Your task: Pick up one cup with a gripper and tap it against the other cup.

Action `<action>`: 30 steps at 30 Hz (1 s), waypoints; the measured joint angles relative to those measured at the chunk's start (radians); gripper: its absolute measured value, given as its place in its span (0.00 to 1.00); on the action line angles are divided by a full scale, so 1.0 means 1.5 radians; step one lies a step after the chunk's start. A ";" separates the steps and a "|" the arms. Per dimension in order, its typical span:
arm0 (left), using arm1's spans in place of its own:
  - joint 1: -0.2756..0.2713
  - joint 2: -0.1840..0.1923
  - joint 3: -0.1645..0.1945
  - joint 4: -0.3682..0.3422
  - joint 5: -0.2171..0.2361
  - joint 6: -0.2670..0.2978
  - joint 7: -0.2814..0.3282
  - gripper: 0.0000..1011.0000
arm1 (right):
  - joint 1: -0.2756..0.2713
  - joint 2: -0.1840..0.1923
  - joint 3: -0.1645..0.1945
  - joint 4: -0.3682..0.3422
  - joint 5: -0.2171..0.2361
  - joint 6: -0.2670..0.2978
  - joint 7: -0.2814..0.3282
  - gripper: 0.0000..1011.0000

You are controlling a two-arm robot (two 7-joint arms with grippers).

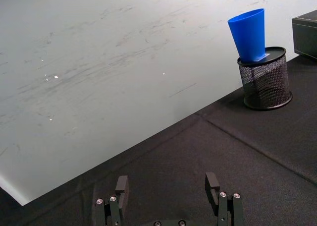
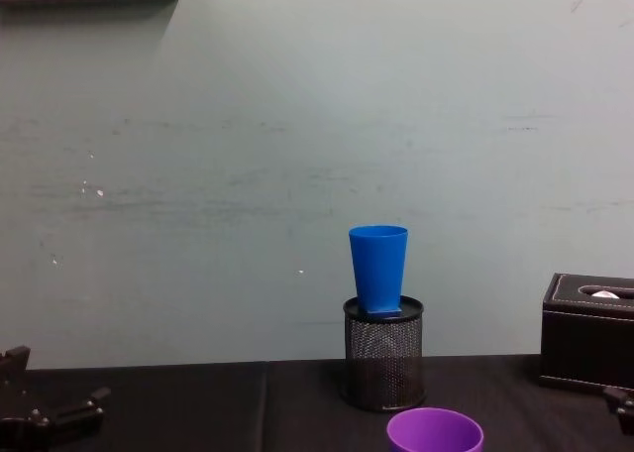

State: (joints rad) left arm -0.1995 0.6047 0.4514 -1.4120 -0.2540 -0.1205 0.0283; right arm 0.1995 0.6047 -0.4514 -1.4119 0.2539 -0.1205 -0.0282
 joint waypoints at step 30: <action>0.000 0.000 0.000 0.000 0.000 0.000 0.000 1.00 | 0.000 0.000 0.000 0.000 0.000 0.000 0.000 0.99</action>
State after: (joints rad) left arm -0.1995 0.6047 0.4514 -1.4120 -0.2540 -0.1205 0.0283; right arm 0.1996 0.6047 -0.4514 -1.4120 0.2539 -0.1205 -0.0283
